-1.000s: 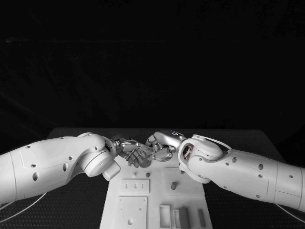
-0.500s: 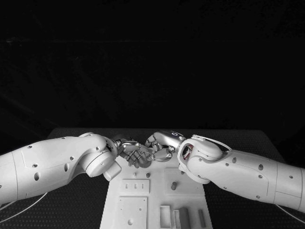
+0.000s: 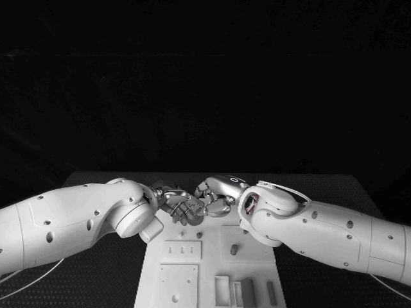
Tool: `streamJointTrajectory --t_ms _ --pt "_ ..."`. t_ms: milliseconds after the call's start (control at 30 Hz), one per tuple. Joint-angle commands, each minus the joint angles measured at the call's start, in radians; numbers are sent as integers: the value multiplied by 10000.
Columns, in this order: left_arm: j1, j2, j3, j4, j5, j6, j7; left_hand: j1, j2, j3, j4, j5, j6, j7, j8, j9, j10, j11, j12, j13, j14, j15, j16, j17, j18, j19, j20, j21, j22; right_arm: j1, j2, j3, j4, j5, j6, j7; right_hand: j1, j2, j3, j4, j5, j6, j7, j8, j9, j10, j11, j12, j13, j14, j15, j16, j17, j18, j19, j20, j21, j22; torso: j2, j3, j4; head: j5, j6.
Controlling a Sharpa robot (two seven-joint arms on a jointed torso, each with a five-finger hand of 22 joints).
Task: Assemble the parts on the task board
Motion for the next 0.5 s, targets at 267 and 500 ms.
streamJointTrajectory --t_ms 267,500 --pt "22 -51 22 29 307 -166 163 414 99 763 86 -4 235 -64 56 60 217 -62 -27 163 140 -62 127 78 -46 158 -46 22 126 -9 28 -8 -15 -144 191 24 19 61 -2 86 0 284 -132 120 382 -4 -62 -68 17 -11 -75 10 0 125 12 -70 61 183 0 2 -2 -4 -11" --pt "21 -101 22 39 395 -152 151 455 114 980 101 -5 296 -95 84 89 264 -82 -23 233 167 -78 159 117 -59 178 -64 36 188 -9 27 -8 -39 -146 176 1 20 62 -4 86 0 286 -132 119 387 -2 -63 -71 17 -4 -76 10 7 125 12 -71 61 183 -5 1 -2 -12 -19"
